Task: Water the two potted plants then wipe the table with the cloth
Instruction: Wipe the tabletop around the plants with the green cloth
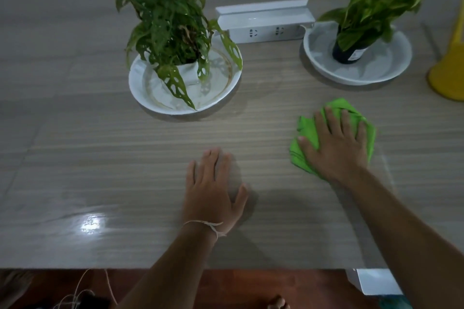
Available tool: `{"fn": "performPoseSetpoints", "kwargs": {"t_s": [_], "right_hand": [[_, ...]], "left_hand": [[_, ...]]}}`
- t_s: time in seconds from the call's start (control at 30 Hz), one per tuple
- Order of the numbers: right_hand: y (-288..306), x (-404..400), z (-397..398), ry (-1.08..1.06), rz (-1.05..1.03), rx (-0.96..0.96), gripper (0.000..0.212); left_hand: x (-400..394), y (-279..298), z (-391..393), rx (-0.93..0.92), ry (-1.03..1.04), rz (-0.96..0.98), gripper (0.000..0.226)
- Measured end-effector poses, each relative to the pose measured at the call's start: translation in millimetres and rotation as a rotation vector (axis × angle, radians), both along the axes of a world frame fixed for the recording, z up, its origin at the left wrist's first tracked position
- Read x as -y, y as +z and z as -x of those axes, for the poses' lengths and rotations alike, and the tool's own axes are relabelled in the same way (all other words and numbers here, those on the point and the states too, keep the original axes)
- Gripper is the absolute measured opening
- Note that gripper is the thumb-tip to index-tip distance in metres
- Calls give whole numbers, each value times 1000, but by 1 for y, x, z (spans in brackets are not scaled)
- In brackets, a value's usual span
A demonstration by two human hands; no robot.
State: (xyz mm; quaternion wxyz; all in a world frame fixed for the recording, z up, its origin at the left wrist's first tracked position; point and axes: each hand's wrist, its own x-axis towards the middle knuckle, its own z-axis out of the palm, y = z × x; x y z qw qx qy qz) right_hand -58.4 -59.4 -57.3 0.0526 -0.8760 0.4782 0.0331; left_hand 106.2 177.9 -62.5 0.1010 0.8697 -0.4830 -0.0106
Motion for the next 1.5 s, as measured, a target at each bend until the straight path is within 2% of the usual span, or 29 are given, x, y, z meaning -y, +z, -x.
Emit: {"fn": "performPoseSetpoints", "kwargs": {"t_s": [0.07, 0.17, 0.3, 0.37, 0.43, 0.57, 0.67, 0.77, 0.83, 0.9, 1.0, 1.07, 1.2, 1.33, 1.4, 1.43, 1.5], "right_hand": [[0, -3, -34, 37, -18, -17, 90], [-2, -37, -52, 278, 32, 20, 84], [0, -93, 0, 668, 43, 64, 76], [2, -101, 40, 723, 22, 103, 74], [2, -86, 76, 663, 36, 122, 74], [1, -21, 107, 343, 38, 64, 77], [-2, 16, 81, 62, 66, 48, 81], [-3, 12, 28, -195, 34, 35, 85], [-3, -15, 5, -120, 52, 50, 81], [-2, -56, 5, 155, 72, 85, 75], [3, -106, 46, 588, 52, 57, 75], [2, -101, 76, 668, 86, 79, 75], [-1, -46, 92, 395, 32, 80, 71], [-1, 16, 44, -53, 76, 54, 76], [2, 28, 8, -211, 6, 16, 79], [2, 26, -10, -217, -27, 1, 78], [3, 6, -32, -51, -33, 13, 77]], "left_hand": [[0, 1, 0, 0, -7, -8, 74], [1, 0, -1, -4, -9, -21, 74], [-1, 1, -3, -14, -27, -40, 75], [0, 2, -4, -19, -30, -34, 74], [1, 1, -4, -33, -24, -15, 73], [0, 1, -4, -38, -16, 2, 73], [2, 1, -3, -31, -21, 7, 72], [2, -1, -3, -15, -24, 4, 73], [1, -2, -2, -11, -17, -8, 74], [1, -2, -2, -10, -17, -11, 75], [1, -2, -1, -12, -24, 5, 75], [3, -1, -2, -11, -24, 21, 76], [3, -3, -5, 2, -35, 38, 76], [4, -3, -3, 8, -30, 62, 76], [5, -2, -3, 8, -30, 50, 75], [6, -1, -3, 10, -29, 39, 75], [5, 0, -3, 8, -32, 24, 76]]}}
